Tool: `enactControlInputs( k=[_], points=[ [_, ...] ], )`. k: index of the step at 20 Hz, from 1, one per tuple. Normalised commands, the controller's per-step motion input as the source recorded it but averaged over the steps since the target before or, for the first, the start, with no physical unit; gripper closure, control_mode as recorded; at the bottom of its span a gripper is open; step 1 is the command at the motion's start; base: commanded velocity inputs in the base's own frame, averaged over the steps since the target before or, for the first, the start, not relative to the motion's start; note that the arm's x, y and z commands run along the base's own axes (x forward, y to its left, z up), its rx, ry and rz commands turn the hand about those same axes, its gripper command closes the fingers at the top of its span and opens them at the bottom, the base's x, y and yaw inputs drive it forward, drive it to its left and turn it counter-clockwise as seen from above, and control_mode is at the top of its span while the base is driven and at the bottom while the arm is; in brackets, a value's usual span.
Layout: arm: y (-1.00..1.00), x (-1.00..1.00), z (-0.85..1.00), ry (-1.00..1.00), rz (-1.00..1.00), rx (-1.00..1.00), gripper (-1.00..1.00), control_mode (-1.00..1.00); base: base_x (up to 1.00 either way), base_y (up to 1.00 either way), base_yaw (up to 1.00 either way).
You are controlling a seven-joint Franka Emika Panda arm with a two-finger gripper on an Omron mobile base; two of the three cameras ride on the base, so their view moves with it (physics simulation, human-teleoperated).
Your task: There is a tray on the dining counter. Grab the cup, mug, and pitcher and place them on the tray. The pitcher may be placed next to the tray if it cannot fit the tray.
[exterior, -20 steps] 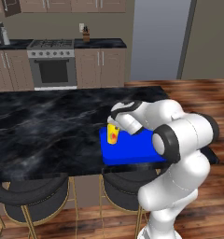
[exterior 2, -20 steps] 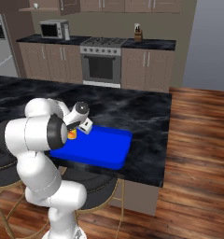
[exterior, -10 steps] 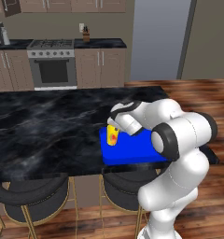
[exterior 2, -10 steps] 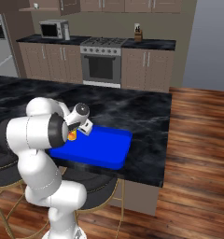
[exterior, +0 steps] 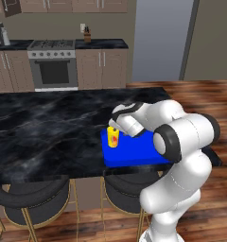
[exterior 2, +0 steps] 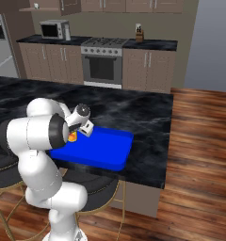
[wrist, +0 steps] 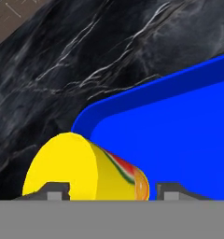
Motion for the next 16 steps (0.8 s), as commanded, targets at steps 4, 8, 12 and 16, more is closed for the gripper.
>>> enactControlInputs(
  k=[4,8,12,16],
  points=[
    [0.00,0.00,0.00,0.00,0.00,0.00,-1.00,-1.00,0.00,0.00,0.00],
    [0.00,0.00,0.00,0.00,0.00,0.00,-1.00,-1.00,0.00,0.00,0.00],
    [0.00,0.03,0.02,0.00,0.00,0.00,-1.00,-1.00,0.00,0.00,0.00],
    [-0.07,0.00,0.23,0.00,0.00,0.00,-1.00,-1.00,0.00,0.00,0.00]
  ],
)
